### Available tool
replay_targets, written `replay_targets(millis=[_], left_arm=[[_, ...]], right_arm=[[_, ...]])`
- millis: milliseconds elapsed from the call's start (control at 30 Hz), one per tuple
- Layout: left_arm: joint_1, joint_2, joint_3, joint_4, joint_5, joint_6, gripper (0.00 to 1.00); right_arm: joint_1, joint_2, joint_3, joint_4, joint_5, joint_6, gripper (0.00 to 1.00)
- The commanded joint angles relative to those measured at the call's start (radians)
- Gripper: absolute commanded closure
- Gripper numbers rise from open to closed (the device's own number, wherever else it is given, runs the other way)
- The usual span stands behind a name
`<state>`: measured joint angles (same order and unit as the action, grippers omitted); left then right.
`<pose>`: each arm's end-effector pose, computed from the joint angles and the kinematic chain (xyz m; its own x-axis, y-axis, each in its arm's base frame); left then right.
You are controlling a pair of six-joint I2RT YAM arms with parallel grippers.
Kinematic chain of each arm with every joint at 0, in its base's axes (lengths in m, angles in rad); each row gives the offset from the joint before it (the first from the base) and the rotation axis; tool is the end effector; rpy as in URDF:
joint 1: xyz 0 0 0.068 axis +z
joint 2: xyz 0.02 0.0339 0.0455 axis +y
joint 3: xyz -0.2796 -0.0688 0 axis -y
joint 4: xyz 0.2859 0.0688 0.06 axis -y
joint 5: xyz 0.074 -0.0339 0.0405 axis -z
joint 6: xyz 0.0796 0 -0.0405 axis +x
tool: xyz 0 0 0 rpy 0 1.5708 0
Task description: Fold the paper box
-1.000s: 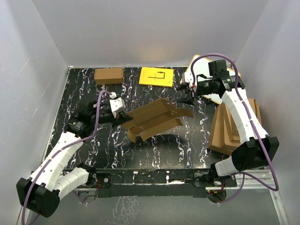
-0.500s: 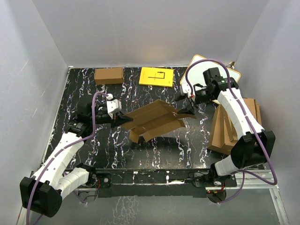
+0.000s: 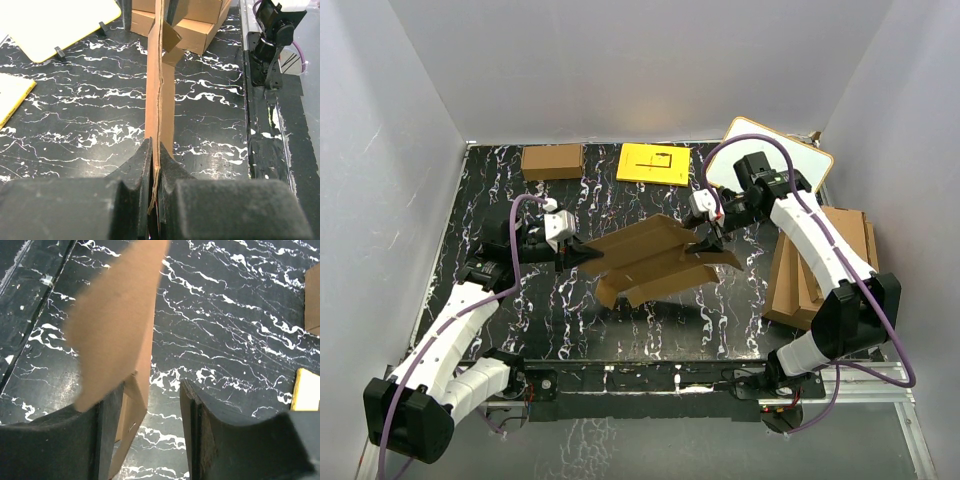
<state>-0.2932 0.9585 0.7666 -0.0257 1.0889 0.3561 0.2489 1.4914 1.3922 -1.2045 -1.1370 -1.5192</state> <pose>0.2282 -0.1426 0.3227 0.1418 0.1260 -0.9819 0.9739 0.1597 0.1611 0.2891 0.1480 0.3200 0.2870 -0.3602 -0.8876 -0.9509 -0.2193 -0.2184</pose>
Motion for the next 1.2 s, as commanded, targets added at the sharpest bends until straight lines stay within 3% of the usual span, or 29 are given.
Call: replay_targets(millis=[0,200,367,733,900,1167], left_arm=[[0.009,-0.009,-0.011,0.055,0.056,-0.006,1.00],[0.012,-0.012,-0.017,0.070,0.062,-0.018,1.00],[0.016,-0.013,-0.019,0.072,0.057,-0.019,1.00],[0.030,-0.027,-0.037,0.102,0.045,-0.048,1.00],[0.042,-0.054,-0.052,0.104,0.018,-0.071,1.00],[0.054,-0.132,-0.104,0.116,-0.089,-0.173,1.00]], right_arm=[[0.018,0.000,0.002,0.026,-0.089,-0.029,0.50],[0.023,0.015,0.006,0.017,-0.123,-0.021,0.63],[0.026,0.012,0.014,0.011,-0.122,-0.015,0.91],[0.025,-0.006,0.006,0.027,-0.102,0.009,0.92],[0.020,-0.024,-0.009,0.112,-0.034,0.140,0.52],[-0.142,-0.146,-0.016,0.242,-0.104,0.370,0.21]])
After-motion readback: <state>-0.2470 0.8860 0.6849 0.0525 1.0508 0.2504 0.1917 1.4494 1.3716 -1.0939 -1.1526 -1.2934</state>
